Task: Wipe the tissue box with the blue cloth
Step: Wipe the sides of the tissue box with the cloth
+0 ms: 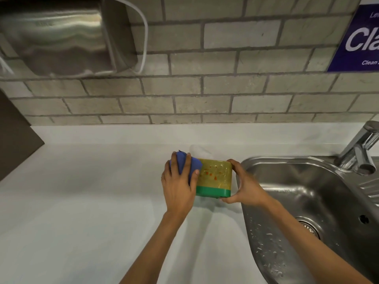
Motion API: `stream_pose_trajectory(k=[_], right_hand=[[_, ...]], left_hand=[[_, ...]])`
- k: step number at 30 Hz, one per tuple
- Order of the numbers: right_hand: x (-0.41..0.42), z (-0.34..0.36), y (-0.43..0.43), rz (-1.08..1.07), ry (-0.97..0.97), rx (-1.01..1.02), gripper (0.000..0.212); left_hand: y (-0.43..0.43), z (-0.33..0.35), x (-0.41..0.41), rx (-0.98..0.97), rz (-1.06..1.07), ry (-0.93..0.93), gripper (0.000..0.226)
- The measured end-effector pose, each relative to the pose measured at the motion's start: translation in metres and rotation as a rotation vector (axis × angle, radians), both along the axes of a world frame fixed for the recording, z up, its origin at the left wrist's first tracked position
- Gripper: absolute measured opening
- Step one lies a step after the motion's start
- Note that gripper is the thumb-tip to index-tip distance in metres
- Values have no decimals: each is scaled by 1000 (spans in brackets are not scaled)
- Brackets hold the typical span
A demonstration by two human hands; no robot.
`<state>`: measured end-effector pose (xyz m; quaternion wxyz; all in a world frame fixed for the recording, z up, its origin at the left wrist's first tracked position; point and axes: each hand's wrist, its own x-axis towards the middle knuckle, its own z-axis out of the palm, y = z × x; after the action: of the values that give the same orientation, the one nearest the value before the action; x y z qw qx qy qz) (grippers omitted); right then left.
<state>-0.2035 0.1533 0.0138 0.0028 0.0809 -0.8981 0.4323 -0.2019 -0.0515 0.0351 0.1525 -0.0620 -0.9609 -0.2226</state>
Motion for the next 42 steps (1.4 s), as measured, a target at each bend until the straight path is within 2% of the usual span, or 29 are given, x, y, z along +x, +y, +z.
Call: stream_pose_trajectory(k=[3, 5, 8, 9, 11, 15, 18, 20, 22, 25, 28, 31, 33, 35, 38, 40, 42], right_hand=[[-1, 2, 1, 2, 4, -6, 92], [-1, 3, 2, 5, -8, -6, 92], [0, 4, 1, 15, -25, -2, 98], [-1, 3, 1, 15, -31, -8, 99], [-1, 2, 0, 9, -35, -18, 100], [-3, 3, 0, -8, -41, -14, 104], [-2, 3, 1, -4, -48, -10, 105], [0, 2, 1, 7, -56, -5, 105], [1, 2, -1, 6, -53, -8, 105], [1, 2, -6, -5, -37, 4, 108], [1, 3, -5, -19, -27, 12, 106], [2, 4, -1, -17, -24, 11, 105], [3, 3, -1, -9, -33, 13, 107], [3, 2, -2, -16, -36, 12, 110], [4, -1, -6, -39, -16, 19, 109], [4, -1, -7, -52, 6, 26, 107], [4, -1, -4, -57, 13, 13, 104]], left_hand=[[-7, -7, 9, -107, -81, 71, 54], [-19, -16, 13, -110, -99, 111, 49], [-25, -16, 4, 105, -11, 62, 44], [-20, -13, -3, 163, 44, 28, 43], [-7, -5, -14, 117, 84, 31, 43], [17, 0, -6, -94, -70, 71, 45], [6, -11, 15, -164, -155, 119, 49], [-9, -15, 13, -143, -134, 135, 53], [-12, -13, 2, -41, -49, 133, 46], [12, -2, -13, 12, 27, 78, 42], [37, 0, -5, -57, -103, 52, 47], [26, -9, 16, -168, -219, 142, 54], [5, -12, 19, -185, -205, 163, 63], [-2, -11, 8, -124, -108, 141, 67], [19, -2, -10, -41, -3, 12, 57], [39, -1, -10, -66, -60, -16, 57], [47, -1, 0, -95, -182, 44, 50]])
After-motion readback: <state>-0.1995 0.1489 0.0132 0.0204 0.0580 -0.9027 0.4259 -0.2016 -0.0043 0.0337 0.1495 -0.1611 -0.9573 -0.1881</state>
